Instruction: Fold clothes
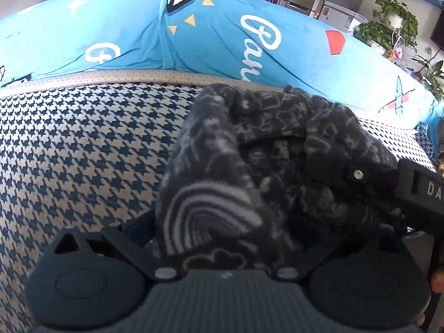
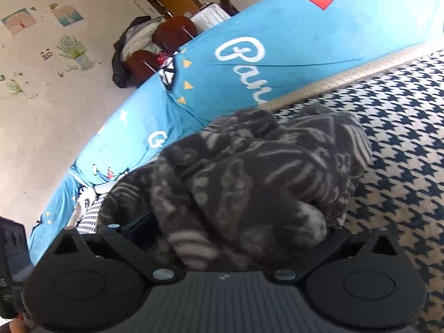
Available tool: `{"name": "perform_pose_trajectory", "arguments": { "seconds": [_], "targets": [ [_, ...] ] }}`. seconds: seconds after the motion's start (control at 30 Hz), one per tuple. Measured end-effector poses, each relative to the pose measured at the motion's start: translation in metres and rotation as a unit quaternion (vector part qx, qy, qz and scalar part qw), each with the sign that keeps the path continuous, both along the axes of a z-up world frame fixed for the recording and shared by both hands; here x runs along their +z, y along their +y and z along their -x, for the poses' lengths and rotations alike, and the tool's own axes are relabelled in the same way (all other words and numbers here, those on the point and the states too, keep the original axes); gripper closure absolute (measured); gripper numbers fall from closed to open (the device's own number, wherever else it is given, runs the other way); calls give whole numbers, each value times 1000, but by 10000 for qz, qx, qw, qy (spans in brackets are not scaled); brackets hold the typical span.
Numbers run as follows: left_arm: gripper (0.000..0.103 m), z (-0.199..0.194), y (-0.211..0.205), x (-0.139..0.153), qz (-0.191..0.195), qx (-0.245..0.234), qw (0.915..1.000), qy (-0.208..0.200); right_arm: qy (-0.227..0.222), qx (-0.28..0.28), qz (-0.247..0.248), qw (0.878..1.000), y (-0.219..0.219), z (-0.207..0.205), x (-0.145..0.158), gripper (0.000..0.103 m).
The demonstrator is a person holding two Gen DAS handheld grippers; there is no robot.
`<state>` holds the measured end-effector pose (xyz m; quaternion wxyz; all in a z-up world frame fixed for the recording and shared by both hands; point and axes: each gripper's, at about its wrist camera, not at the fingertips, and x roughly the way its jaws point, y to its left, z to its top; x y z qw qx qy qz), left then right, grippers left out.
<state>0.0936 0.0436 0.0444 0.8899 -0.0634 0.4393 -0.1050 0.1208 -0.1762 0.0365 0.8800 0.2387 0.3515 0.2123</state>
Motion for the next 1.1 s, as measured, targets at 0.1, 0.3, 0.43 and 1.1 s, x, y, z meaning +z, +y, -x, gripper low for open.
{"name": "perform_pose_trajectory", "arguments": {
  "seconds": [0.1,0.3,0.43,1.1],
  "targets": [
    [0,-1,-2,1,32,11,10000,-21,-142,78,-59,9999,4,0,7,0],
    [0,-4,1,1,215,73,9997,13,-250,96,-357,9990,0,-4,15,0],
    [0,-6,-2,3,199,78,9997,-84,-367,150,-478,9981,-1,-6,21,0],
    [0,-29,-15,10,116,458,9983,-344,-1261,73,46,9920,10,-4,67,0]
  ]
}}
